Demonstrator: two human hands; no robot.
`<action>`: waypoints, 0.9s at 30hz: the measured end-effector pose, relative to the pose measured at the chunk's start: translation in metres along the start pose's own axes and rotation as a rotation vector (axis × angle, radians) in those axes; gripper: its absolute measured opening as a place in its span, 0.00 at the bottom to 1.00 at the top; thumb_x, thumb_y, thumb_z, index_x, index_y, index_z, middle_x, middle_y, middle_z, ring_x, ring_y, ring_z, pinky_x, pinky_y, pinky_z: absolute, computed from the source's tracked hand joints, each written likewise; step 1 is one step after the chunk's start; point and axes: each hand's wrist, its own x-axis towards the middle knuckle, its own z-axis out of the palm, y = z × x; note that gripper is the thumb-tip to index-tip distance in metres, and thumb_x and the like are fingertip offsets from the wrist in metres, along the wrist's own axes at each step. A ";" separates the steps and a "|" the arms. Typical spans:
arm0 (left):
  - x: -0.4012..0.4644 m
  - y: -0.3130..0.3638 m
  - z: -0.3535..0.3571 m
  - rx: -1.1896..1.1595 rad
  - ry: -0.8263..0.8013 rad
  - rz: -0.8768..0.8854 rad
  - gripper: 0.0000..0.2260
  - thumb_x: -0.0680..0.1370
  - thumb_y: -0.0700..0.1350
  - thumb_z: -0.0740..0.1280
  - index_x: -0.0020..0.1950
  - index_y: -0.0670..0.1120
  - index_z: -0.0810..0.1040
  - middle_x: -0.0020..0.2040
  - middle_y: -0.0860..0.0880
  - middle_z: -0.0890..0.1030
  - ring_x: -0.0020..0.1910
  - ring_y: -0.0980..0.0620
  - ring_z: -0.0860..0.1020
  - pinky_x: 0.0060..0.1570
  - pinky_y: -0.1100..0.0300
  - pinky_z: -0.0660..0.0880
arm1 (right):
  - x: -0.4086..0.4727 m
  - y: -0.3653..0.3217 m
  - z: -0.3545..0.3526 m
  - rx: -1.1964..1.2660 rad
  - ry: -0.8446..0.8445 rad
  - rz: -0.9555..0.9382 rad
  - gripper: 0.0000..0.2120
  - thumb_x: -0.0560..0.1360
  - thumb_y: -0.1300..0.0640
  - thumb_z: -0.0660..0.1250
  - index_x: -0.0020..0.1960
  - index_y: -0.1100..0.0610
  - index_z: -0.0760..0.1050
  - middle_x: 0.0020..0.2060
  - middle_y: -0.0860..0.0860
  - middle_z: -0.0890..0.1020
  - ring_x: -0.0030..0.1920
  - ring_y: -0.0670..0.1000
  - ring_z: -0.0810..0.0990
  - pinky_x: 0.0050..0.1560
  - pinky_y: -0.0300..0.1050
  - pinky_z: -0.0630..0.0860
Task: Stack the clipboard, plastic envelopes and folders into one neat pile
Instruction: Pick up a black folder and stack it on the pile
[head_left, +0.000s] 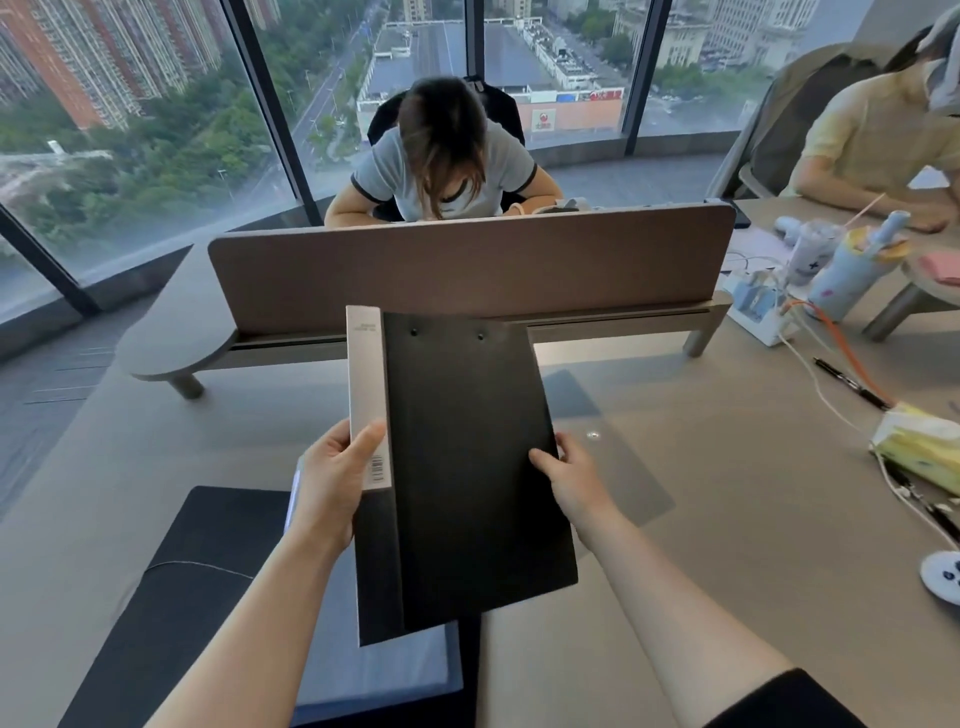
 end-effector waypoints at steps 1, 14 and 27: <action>0.002 -0.007 -0.008 -0.001 0.014 -0.029 0.05 0.79 0.46 0.69 0.48 0.46 0.83 0.41 0.47 0.86 0.37 0.50 0.84 0.36 0.55 0.82 | -0.001 0.006 0.004 -0.006 -0.016 0.020 0.08 0.79 0.63 0.64 0.56 0.55 0.77 0.55 0.54 0.83 0.54 0.53 0.82 0.54 0.46 0.77; 0.024 -0.096 -0.091 0.444 0.178 -0.154 0.06 0.78 0.51 0.69 0.47 0.50 0.79 0.47 0.46 0.84 0.46 0.45 0.82 0.53 0.42 0.80 | -0.014 0.088 0.070 -0.436 -0.185 0.209 0.07 0.74 0.53 0.66 0.50 0.53 0.79 0.46 0.47 0.84 0.48 0.51 0.83 0.52 0.48 0.79; 0.034 -0.127 -0.121 0.755 0.196 -0.159 0.20 0.74 0.47 0.72 0.65 0.46 0.74 0.54 0.44 0.74 0.49 0.45 0.74 0.48 0.50 0.71 | -0.021 0.108 0.114 -0.795 -0.152 0.173 0.20 0.74 0.51 0.66 0.65 0.51 0.71 0.54 0.49 0.76 0.52 0.53 0.79 0.51 0.48 0.77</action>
